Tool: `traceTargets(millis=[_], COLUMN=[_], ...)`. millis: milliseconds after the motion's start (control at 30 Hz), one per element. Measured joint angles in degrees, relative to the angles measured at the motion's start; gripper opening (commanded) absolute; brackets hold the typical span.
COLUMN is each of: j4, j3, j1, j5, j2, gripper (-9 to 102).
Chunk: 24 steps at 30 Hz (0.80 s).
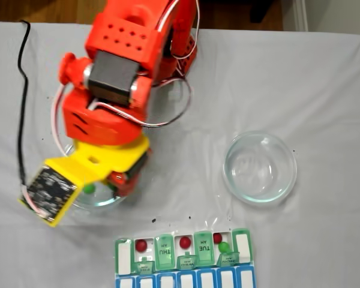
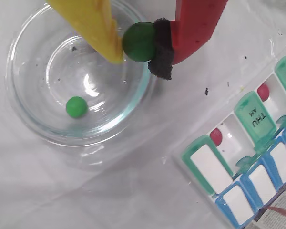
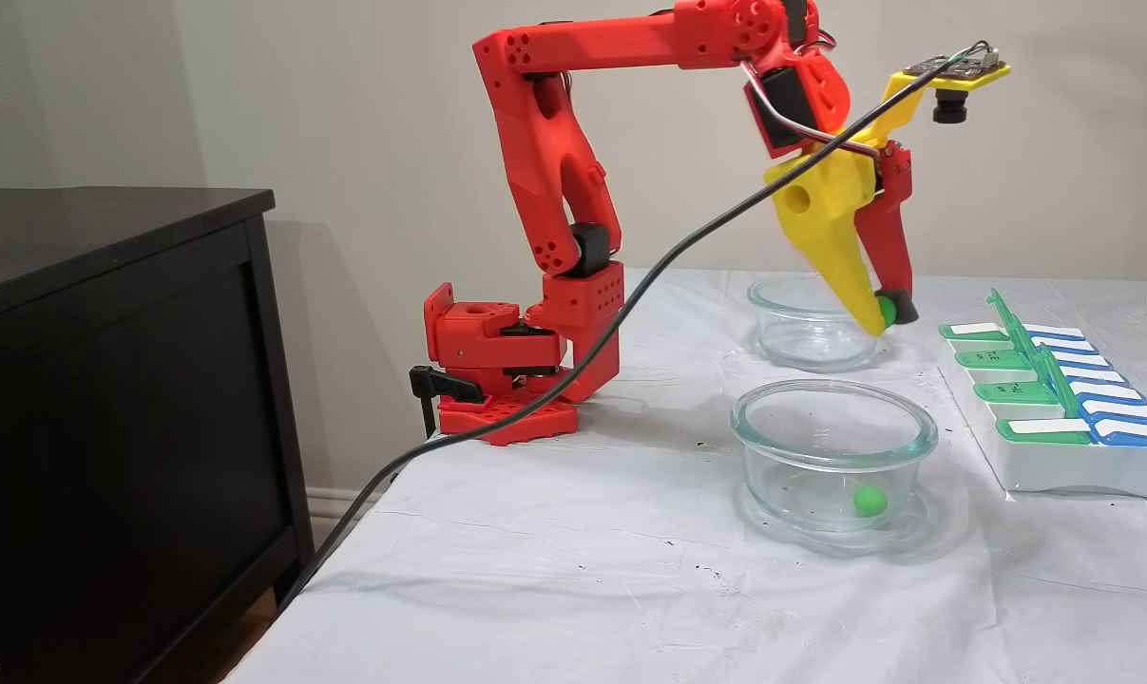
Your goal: Sort medicines into box.
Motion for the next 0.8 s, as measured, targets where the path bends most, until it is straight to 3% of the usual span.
traceTargets(millis=[267,567,800], j4=[1.76,8.44,6.86], j3=[-0.79,-5.19,-5.19], j1=[-6.94,-11.16,-13.54], j5=[2.64,-2.11,2.46], j2=[-8.17,-14.06,-14.15], gripper=[0,0,0])
